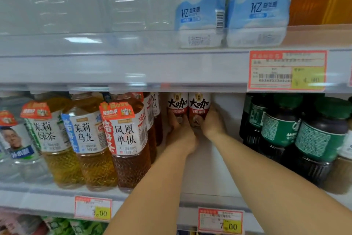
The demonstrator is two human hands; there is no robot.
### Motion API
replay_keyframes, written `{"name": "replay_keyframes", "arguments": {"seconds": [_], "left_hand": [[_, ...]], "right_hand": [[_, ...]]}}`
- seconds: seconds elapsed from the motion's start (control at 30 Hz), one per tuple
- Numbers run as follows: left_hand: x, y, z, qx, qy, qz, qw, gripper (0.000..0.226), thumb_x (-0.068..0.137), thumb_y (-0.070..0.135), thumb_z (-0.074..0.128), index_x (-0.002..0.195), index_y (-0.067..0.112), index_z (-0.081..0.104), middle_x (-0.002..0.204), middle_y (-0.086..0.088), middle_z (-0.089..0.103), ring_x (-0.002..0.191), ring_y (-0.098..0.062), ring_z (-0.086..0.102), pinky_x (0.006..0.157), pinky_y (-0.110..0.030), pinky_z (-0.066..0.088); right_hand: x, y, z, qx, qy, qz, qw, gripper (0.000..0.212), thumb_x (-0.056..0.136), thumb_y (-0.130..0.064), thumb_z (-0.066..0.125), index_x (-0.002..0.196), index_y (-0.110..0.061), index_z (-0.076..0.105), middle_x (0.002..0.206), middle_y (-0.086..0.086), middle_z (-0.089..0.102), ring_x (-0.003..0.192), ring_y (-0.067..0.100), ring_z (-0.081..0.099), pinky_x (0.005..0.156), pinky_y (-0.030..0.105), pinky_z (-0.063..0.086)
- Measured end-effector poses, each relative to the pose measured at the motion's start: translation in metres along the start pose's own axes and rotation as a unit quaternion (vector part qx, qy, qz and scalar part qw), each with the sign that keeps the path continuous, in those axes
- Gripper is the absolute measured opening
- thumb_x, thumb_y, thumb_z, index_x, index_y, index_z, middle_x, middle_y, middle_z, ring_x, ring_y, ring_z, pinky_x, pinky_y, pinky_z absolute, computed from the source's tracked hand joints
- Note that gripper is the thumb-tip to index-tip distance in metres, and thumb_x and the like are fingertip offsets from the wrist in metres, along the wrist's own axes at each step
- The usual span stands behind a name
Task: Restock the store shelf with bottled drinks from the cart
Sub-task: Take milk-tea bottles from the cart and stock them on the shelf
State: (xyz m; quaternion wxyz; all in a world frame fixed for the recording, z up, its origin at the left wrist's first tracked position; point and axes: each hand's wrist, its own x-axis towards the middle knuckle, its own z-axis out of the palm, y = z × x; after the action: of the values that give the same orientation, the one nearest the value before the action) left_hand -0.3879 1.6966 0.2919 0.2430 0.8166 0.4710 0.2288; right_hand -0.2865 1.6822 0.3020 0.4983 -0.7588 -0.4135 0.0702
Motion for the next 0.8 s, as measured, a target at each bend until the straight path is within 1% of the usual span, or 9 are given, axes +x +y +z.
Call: {"name": "replay_keyframes", "arguments": {"seconds": [0.23,0.37,0.43,0.47,0.53,0.57,0.63,0.7,0.8], "left_hand": [[0.017,-0.004,-0.001,0.041,-0.010,0.003,0.999,0.072,0.093,0.013,0.042,0.149,0.027,-0.001,0.148,-0.012,-0.035,0.144,-0.028,0.001,0.116,-0.039,0.018],[0.006,-0.005,-0.008,0.039,-0.005,0.033,0.999,0.078,0.090,0.012,0.046,0.149,0.027,-0.002,0.153,-0.008,-0.027,0.144,-0.024,-0.004,0.113,-0.029,0.005],[-0.013,0.000,-0.016,0.031,0.002,0.048,0.998,0.072,0.090,0.013,0.047,0.149,0.026,0.007,0.156,-0.008,-0.010,0.143,-0.025,0.005,0.111,-0.027,0.012],[-0.027,0.003,-0.020,0.010,0.000,0.059,0.998,0.064,0.092,0.015,0.047,0.147,0.024,0.016,0.156,-0.011,0.008,0.140,-0.026,0.018,0.110,-0.028,0.020],[-0.064,0.007,-0.033,-0.061,0.020,0.094,0.994,0.046,0.094,0.018,0.047,0.139,0.022,0.038,0.140,-0.009,0.046,0.123,-0.024,0.047,0.098,-0.029,0.038],[-0.087,0.007,-0.040,-0.093,0.050,0.117,0.987,0.040,0.093,0.017,0.048,0.133,0.021,0.047,0.129,-0.005,0.056,0.112,-0.020,0.055,0.092,-0.027,0.043],[-0.139,-0.003,-0.047,-0.134,0.114,0.162,0.971,0.032,0.092,0.015,0.049,0.122,0.023,0.057,0.114,0.004,0.063,0.099,-0.008,0.058,0.085,-0.018,0.045],[-0.193,-0.022,-0.045,-0.168,0.153,0.186,0.956,0.026,0.092,0.016,0.048,0.114,0.023,0.061,0.103,0.011,0.065,0.091,0.002,0.057,0.077,-0.008,0.043],[-0.256,-0.069,-0.025,-0.177,0.155,0.133,0.963,0.023,0.092,0.018,0.048,0.109,0.021,0.063,0.095,0.013,0.064,0.087,0.002,0.057,0.074,-0.009,0.044]], "right_hand": [[0.012,0.001,0.004,-0.025,-0.033,-0.030,0.999,0.046,0.084,-0.017,0.066,0.126,-0.006,0.049,0.125,0.015,0.059,0.114,0.029,0.055,0.088,0.030,0.042],[-0.001,0.002,-0.005,-0.043,-0.065,-0.022,0.997,0.042,0.090,-0.022,0.059,0.125,-0.003,0.047,0.122,0.016,0.060,0.111,0.030,0.056,0.078,0.024,0.039],[-0.019,-0.001,-0.018,-0.061,-0.084,-0.029,0.994,0.036,0.091,-0.020,0.056,0.121,-0.002,0.048,0.114,0.016,0.061,0.105,0.030,0.057,0.071,0.022,0.036],[-0.032,-0.004,-0.028,-0.063,-0.099,-0.039,0.992,0.033,0.090,-0.017,0.056,0.120,-0.003,0.050,0.108,0.015,0.061,0.101,0.027,0.057,0.070,0.021,0.035],[-0.064,-0.016,-0.052,-0.048,-0.126,-0.075,0.988,0.035,0.090,-0.014,0.056,0.124,-0.007,0.053,0.108,0.008,0.062,0.101,0.022,0.058,0.076,0.020,0.039],[-0.084,-0.021,-0.064,-0.041,-0.127,-0.090,0.987,0.037,0.090,-0.015,0.057,0.126,-0.010,0.054,0.108,0.004,0.062,0.102,0.020,0.059,0.082,0.021,0.041],[-0.134,-0.023,-0.083,-0.035,-0.098,-0.143,0.984,0.031,0.089,-0.017,0.058,0.120,-0.015,0.059,0.095,-0.009,0.062,0.091,0.008,0.061,0.082,0.019,0.044],[-0.188,-0.017,-0.090,-0.011,-0.071,-0.222,0.972,0.020,0.087,-0.016,0.059,0.106,-0.020,0.065,0.080,-0.022,0.058,0.077,-0.005,0.058,0.073,0.010,0.045],[-0.263,0.005,-0.070,0.009,-0.114,-0.251,0.961,0.014,0.084,-0.013,0.059,0.093,-0.020,0.067,0.074,-0.016,0.062,0.069,-0.001,0.058,0.064,0.007,0.042]]}}
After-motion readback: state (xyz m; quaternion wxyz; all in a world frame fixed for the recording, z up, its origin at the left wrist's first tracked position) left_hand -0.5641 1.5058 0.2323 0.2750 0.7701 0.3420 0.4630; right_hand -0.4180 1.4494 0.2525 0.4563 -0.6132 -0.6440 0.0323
